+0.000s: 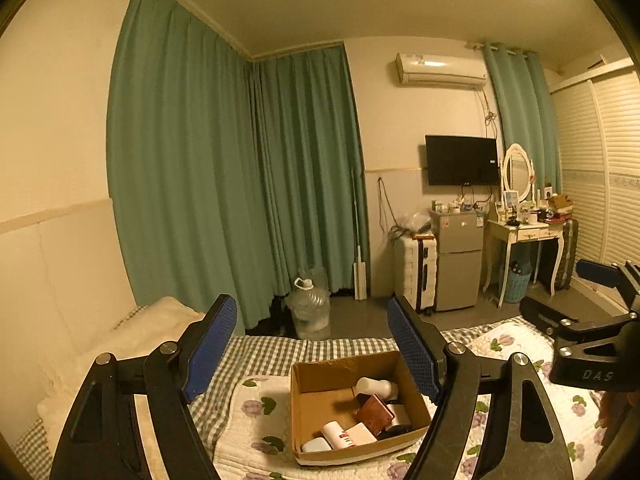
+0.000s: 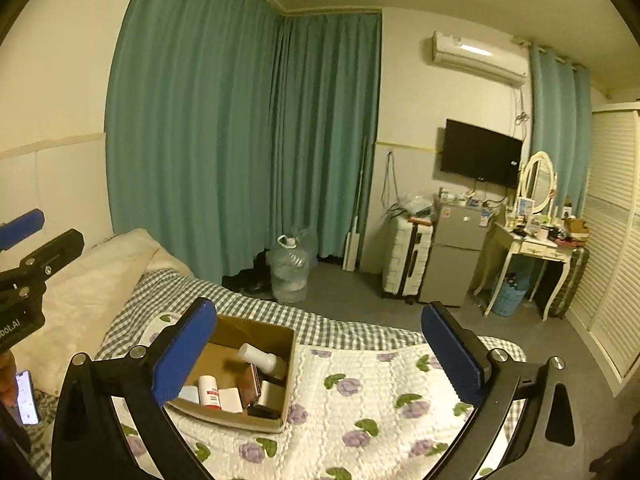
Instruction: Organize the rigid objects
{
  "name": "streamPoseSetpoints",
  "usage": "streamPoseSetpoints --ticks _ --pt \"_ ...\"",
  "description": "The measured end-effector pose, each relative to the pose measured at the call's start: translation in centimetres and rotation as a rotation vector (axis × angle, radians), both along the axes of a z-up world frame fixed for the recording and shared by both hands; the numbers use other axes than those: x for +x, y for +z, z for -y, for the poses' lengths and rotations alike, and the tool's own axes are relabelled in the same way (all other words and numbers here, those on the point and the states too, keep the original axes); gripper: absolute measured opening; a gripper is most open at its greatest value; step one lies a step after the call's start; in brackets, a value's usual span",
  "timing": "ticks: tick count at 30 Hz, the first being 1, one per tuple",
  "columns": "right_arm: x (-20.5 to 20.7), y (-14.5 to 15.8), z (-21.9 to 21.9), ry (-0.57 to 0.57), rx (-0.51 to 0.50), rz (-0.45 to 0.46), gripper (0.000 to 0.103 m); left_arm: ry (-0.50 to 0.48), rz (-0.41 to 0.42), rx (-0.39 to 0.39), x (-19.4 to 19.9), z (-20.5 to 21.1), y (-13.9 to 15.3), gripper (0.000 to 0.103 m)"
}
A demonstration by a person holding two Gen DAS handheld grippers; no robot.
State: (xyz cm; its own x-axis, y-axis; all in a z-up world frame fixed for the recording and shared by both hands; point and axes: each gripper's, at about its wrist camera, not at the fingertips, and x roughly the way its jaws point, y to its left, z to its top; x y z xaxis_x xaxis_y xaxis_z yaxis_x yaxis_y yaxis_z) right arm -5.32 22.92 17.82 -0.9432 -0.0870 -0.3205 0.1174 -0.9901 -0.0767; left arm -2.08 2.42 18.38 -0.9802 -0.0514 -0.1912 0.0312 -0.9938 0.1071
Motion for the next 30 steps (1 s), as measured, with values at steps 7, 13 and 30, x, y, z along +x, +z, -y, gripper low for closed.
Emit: streamPoseSetpoints --ticks 7,13,30 --pt "4.7 -0.5 -0.2 -0.004 -0.002 -0.016 0.103 -0.004 -0.006 0.010 2.8 0.5 -1.8 0.081" --pt "4.8 -4.0 0.3 0.001 -0.042 0.009 0.103 -0.012 0.068 0.016 1.7 1.1 -5.9 0.081" --pt "-3.4 -19.1 3.4 -0.015 -0.035 0.093 0.103 0.017 0.272 0.019 -5.0 1.9 -19.5 0.081"
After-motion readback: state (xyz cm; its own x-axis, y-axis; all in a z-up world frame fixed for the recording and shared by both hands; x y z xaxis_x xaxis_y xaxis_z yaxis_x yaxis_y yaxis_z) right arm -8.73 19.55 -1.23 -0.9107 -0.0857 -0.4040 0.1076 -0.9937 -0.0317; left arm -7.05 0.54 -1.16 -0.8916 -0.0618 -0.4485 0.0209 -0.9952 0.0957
